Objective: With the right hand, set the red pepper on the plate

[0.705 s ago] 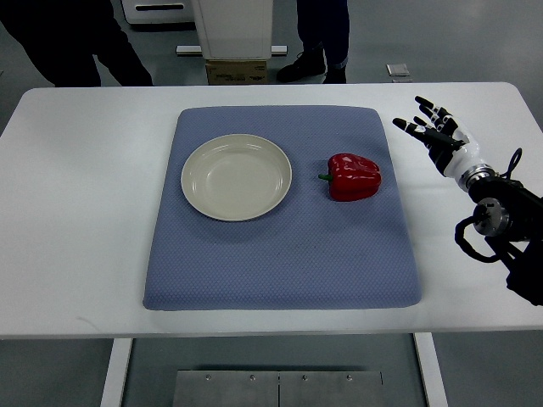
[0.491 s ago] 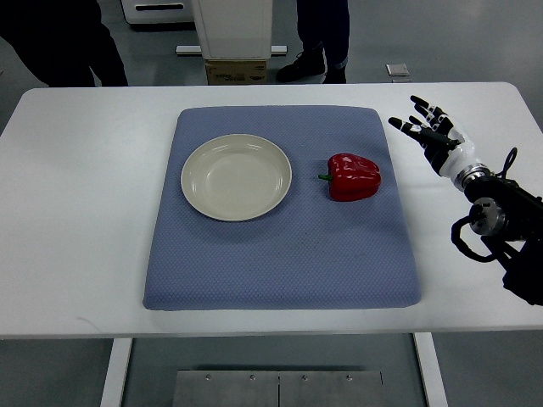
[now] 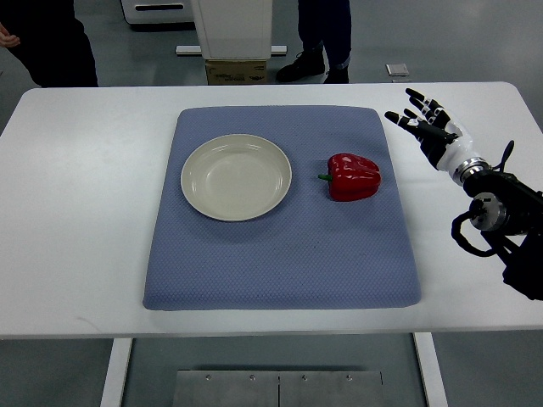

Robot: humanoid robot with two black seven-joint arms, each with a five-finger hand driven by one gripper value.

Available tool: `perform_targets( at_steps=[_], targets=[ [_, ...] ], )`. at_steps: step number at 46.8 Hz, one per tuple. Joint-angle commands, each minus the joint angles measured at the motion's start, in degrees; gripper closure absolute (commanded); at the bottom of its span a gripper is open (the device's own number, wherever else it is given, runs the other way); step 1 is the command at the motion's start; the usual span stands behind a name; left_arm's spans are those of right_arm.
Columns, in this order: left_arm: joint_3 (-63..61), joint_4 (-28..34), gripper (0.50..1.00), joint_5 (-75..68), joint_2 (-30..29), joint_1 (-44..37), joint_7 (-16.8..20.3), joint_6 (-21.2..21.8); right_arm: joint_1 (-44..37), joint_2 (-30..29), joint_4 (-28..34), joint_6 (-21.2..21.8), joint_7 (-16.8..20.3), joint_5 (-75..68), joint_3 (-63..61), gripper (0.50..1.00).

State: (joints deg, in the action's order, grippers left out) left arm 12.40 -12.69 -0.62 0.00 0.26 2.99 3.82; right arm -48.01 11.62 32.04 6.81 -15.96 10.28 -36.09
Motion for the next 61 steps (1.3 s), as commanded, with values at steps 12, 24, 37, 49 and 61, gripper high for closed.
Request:
perform_targets(
  at_steps=[12,24,37,49,61],
  targets=[
    [-0.01,0.03,0.500,0.00,0.00,0.00,0.00,0.05,-0.07,-0.02,-0.04,2.50,-0.04,-0.09,-0.03,0.500],
    [-0.01,0.03,0.500,0.00,0.00,0.00,0.00,0.05,0.28,-0.02,-0.04,2.85,-0.04,0.00,0.06,0.500],
    [-0.01,0.03,0.500,0.00,0.00,0.00,0.00,0.05,-0.16,0.51,-0.13,5.14,0.14,0.00,0.14,0.500],
    [-0.01,0.03,0.500,0.00,0.00,0.00,0.00,0.05,-0.25,0.51,-0.40,5.05,0.05,0.00,0.06,0.500],
    [-0.01,0.03,0.500,0.00,0.00,0.00,0.00,0.05,-0.16,0.42,-0.31,5.05,-0.04,0.00,0.14,0.500]
  ],
)
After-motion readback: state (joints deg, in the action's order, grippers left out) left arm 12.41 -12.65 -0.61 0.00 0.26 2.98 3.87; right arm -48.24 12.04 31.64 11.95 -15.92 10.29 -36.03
